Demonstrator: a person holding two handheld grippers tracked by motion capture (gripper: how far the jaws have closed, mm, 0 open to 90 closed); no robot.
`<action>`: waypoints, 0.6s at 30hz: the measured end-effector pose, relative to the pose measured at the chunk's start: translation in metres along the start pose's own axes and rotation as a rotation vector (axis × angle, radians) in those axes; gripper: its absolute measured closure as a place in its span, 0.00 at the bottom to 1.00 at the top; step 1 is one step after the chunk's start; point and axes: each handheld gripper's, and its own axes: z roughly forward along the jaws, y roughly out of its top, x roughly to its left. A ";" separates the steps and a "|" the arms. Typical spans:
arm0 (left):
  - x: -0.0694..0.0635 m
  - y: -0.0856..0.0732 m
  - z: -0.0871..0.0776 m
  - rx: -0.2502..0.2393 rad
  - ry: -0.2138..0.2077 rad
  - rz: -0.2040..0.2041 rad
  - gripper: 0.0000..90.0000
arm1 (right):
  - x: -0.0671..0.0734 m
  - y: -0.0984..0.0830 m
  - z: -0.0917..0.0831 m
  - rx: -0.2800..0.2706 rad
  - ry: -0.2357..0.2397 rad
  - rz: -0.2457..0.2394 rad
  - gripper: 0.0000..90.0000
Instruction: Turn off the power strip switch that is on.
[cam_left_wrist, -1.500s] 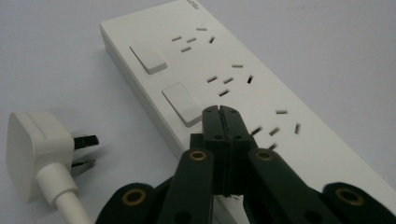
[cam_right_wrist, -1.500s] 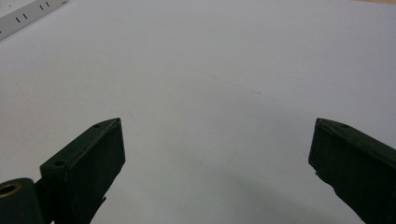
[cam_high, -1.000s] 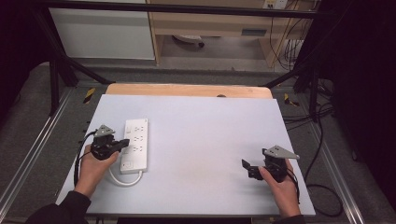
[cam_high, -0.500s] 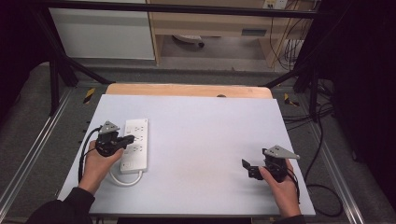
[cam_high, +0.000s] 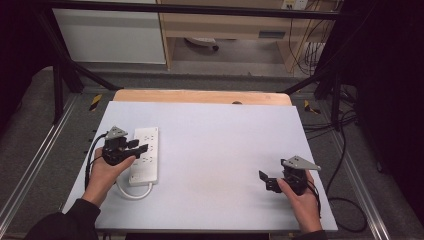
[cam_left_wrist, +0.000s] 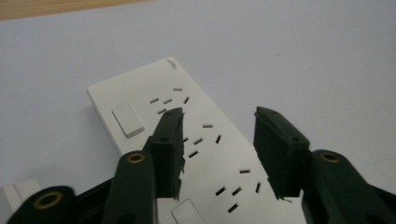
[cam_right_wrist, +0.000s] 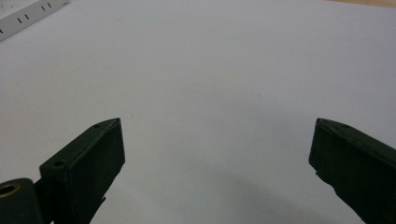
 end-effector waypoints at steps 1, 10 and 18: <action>0.000 0.001 -0.001 -0.004 -0.002 -0.005 0.53 | 0.000 0.000 0.000 0.000 0.000 0.001 0.04; 0.002 0.003 -0.005 -0.053 -0.025 -0.037 0.18 | 0.000 0.000 0.000 0.002 0.000 0.002 0.04; 0.001 0.006 -0.015 -0.096 -0.017 -0.060 0.09 | 0.000 0.000 0.000 0.002 -0.001 -0.002 0.04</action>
